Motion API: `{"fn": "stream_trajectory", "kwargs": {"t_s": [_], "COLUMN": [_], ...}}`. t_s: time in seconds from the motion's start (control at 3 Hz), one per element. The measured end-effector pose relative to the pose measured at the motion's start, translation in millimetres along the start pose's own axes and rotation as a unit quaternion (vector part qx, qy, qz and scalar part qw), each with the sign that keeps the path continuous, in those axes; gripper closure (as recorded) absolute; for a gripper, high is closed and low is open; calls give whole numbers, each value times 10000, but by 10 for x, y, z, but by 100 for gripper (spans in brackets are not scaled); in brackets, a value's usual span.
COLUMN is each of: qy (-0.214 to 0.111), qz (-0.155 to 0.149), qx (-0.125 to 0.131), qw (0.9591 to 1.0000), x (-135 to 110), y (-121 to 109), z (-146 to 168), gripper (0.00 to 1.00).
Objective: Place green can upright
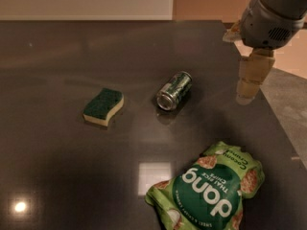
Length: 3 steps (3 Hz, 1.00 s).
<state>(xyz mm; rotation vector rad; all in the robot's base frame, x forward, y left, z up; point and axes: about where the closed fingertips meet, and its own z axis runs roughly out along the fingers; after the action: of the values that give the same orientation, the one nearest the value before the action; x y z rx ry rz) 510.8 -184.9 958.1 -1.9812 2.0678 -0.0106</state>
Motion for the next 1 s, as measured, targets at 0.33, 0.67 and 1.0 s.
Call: {"fn": "stream_trajectory", "kwargs": {"t_s": [0.33, 0.67, 1.0], "qy": [-64, -170, -250], "qz": [21, -65, -433], "qx": [-80, -130, -210], "qw": [9999, 9998, 9985], "x": [-159, -345, -501], "y": [-257, -438, -551], "z": [146, 278, 451], "gripper": [0, 0, 0]}}
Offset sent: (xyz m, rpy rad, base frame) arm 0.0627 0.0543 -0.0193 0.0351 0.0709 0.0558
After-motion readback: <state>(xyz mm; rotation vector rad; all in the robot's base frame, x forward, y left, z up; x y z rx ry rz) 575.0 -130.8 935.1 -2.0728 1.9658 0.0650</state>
